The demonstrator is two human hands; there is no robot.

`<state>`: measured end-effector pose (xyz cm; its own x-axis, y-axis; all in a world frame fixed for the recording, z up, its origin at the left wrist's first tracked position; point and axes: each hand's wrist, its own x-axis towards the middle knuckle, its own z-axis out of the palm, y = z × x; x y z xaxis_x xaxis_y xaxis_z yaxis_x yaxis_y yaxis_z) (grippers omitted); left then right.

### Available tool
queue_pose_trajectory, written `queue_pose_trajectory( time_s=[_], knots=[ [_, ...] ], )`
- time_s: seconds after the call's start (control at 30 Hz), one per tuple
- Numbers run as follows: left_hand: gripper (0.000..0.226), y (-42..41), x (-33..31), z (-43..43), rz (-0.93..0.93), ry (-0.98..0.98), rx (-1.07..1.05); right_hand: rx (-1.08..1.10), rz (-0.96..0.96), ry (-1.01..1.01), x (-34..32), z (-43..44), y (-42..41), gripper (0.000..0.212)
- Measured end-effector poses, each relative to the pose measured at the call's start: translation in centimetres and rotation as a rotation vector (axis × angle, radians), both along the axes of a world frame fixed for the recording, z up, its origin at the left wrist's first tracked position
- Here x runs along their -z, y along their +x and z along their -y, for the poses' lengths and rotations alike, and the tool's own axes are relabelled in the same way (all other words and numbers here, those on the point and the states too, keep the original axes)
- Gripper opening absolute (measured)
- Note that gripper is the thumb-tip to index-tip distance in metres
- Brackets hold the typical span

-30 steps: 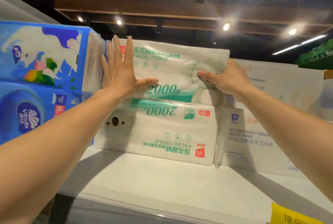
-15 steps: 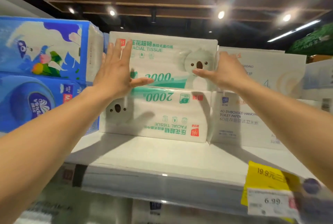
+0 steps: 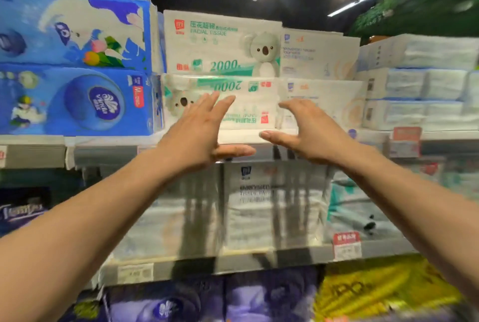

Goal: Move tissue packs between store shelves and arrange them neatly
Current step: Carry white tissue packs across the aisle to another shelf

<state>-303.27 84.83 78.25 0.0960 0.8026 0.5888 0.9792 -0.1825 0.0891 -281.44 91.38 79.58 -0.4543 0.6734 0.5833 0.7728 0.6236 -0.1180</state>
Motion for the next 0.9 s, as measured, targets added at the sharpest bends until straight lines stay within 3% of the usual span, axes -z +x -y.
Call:
queue_pose_trajectory(
  time_s=[0.33, 0.5, 0.73, 0.9],
  knots=[
    [0.12, 7.5, 5.7, 6.1, 0.005, -0.089, 0.291, 0.151, -0.003, -0.093, 6.1, 11.3, 9.0, 0.081],
    [0.128, 14.1, 7.7, 7.3, -0.016, -0.109, 0.417, 0.251, -0.024, -0.16, 8.5, 15.5, 16.1, 0.082],
    [0.123, 27.5, 10.3, 10.3, -0.023, -0.098, 0.609, 0.39, -0.037, -0.244, 12.0, 21.9, 28.6, 0.087],
    [0.12, 39.9, 13.1, 14.1, -0.022, -0.2, 0.737, 0.518, -0.031, -0.351, 14.0, 28.1, 40.1, 0.091]
  ],
)
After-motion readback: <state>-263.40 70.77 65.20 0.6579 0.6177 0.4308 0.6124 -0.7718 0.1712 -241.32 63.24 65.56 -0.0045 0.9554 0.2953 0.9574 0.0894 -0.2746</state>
